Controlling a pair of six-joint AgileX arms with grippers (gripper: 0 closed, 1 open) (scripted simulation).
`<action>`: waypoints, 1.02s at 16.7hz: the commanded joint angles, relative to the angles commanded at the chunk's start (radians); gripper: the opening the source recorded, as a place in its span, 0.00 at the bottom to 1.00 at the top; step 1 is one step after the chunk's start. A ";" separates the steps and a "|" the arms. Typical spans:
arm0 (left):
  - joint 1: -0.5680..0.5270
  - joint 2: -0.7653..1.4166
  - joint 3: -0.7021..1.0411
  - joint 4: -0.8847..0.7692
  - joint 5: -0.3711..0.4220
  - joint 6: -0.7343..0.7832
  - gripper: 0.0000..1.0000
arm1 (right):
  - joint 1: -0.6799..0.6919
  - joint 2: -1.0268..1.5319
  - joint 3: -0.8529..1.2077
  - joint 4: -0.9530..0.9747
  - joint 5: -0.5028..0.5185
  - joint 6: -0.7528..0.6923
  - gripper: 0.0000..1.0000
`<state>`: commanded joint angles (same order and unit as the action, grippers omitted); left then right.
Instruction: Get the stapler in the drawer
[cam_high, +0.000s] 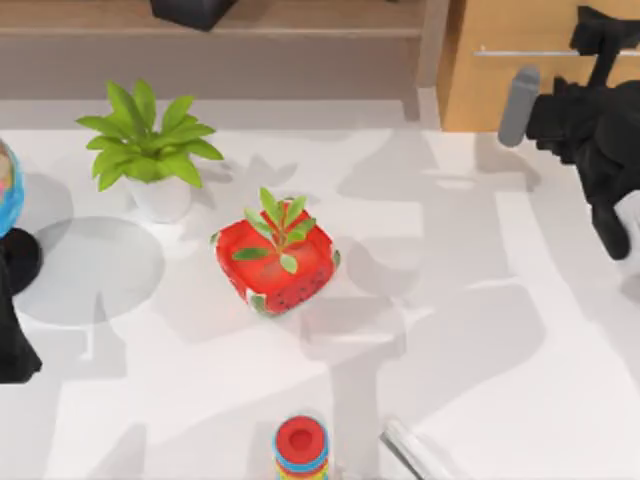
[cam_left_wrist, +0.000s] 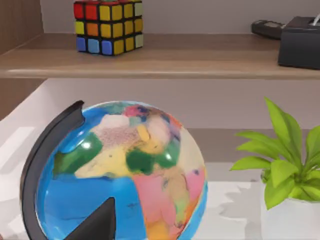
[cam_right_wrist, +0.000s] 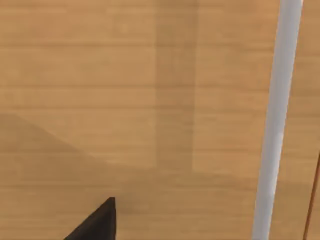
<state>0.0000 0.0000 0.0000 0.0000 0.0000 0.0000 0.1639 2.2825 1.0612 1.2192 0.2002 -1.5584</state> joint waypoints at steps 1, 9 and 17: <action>0.000 0.000 0.000 0.000 0.000 0.000 1.00 | 0.000 0.000 0.000 0.000 0.000 0.000 0.85; 0.000 0.000 0.000 0.000 0.000 0.000 1.00 | 0.000 0.000 0.000 0.000 0.000 0.000 0.25; 0.000 0.000 0.000 0.000 0.000 0.000 1.00 | 0.000 0.000 0.000 0.000 0.000 0.000 0.00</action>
<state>0.0000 0.0000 0.0000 0.0000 0.0000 0.0000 0.1639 2.2825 1.0612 1.2192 0.2002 -1.5584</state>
